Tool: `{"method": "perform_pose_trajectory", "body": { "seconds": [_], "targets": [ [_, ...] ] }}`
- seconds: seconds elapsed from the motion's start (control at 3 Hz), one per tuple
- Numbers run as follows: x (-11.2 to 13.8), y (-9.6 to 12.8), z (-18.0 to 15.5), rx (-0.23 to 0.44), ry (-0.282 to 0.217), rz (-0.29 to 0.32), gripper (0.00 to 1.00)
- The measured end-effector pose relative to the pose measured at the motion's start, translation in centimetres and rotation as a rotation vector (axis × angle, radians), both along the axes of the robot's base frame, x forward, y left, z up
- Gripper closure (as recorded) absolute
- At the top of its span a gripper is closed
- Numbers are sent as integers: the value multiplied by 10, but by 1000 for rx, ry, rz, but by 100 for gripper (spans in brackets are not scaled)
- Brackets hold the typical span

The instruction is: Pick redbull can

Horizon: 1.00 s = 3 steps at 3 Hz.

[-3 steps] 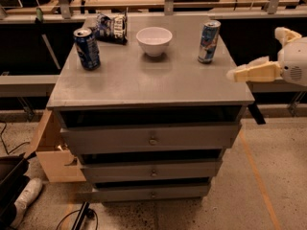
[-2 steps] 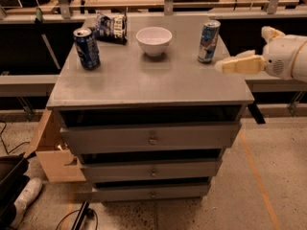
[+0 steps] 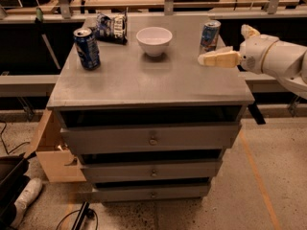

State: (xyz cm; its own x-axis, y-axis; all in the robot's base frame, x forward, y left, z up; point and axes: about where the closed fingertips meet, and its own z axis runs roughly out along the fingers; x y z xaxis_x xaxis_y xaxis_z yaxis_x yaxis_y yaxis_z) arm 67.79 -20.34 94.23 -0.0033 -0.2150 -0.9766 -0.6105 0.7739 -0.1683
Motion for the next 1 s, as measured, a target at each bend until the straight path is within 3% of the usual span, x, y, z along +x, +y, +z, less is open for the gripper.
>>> {"method": "perform_pose_trajectory", "body": {
  "seconds": [0.33,1.0],
  "targets": [
    [26,-8,-8,46,3,-17,0],
    [80,-14,-20,211,30,-13,0]
  ]
}}
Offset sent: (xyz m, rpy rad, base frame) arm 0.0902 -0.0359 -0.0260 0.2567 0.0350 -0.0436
